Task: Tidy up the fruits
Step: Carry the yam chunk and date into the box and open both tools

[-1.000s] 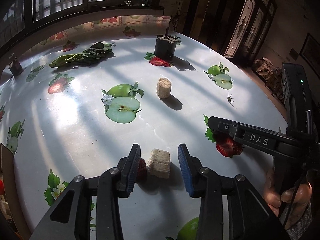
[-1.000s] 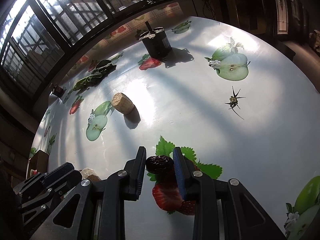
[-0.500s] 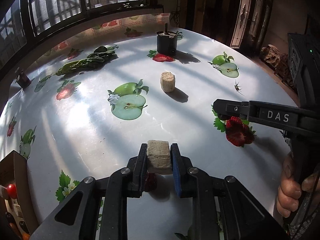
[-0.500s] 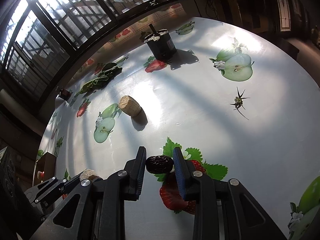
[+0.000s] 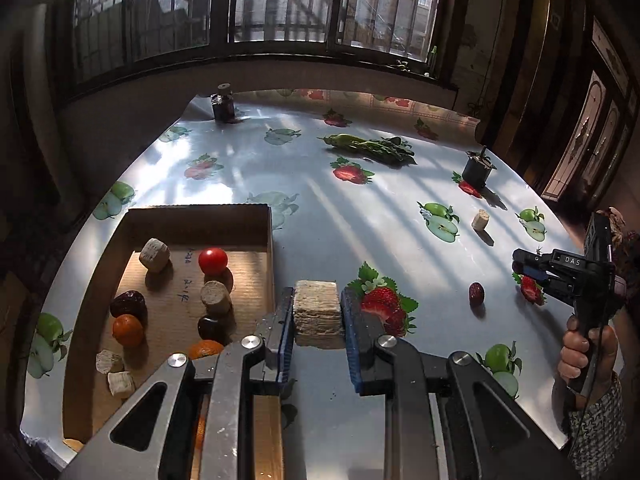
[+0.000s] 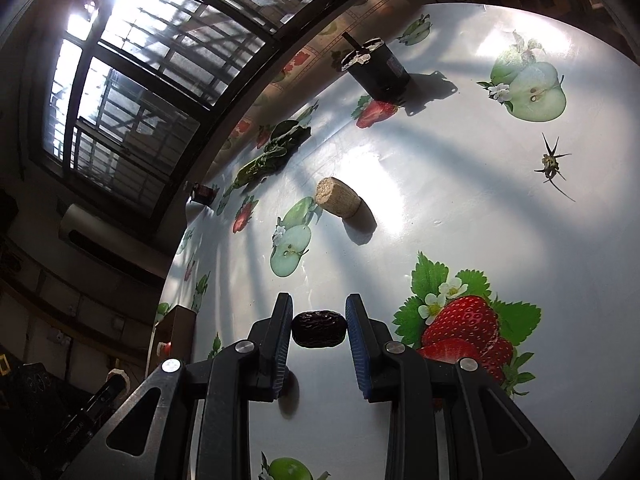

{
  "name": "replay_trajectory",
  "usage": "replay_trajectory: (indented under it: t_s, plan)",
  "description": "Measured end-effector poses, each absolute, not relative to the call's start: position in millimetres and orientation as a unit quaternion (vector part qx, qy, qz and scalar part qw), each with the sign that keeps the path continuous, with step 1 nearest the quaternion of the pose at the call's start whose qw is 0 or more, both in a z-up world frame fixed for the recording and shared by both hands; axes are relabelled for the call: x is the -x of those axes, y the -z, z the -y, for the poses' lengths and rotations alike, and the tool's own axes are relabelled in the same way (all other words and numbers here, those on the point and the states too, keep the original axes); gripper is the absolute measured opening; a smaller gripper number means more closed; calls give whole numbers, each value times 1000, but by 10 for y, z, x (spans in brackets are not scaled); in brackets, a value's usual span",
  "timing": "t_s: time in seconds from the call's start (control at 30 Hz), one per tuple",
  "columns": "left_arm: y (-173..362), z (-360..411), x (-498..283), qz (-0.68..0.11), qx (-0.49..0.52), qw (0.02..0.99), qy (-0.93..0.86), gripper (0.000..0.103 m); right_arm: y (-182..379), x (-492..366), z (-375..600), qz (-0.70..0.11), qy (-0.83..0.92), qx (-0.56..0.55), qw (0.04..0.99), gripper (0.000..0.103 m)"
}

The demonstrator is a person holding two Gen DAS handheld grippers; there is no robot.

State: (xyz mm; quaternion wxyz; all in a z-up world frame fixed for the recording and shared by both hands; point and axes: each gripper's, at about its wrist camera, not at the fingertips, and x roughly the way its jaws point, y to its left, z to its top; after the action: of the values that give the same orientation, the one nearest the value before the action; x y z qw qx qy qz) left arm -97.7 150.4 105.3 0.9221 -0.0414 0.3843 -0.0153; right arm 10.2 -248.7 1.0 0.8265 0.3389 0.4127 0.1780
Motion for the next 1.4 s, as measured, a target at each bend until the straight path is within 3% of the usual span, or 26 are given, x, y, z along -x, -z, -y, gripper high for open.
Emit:
replay_trajectory:
  t_s: [0.2,0.37,0.6,0.87,1.03,1.23,1.4]
  plan:
    - [-833,-2540,1388,-406,98,905,-77,22,-95,-39,2252,-424,-183,-314,829,29]
    - [-559,-2933,1535,-427,122,890,-105,22,-536,247,1472,-421,-261,-267,827,30]
    - [-323,-3079,1547,-449,144,876,-107,22,-847,703,-87,-436,-388,-155,797,30]
    - [-214,-3119,1436,-461,120,870,-128,22,-433,1084,-1323,-497,-448,-52,741,30]
    - [-199,-3137,1317,-459,111,871,-135,22,-253,1130,-1566,-512,-447,-22,733,30]
    - [-203,-3191,1307,-454,124,872,-132,22,-394,1324,-1790,-426,-376,126,814,30]
    - [-270,-3271,1424,-445,163,872,-121,28,-376,1383,-1791,-418,-393,128,809,30]
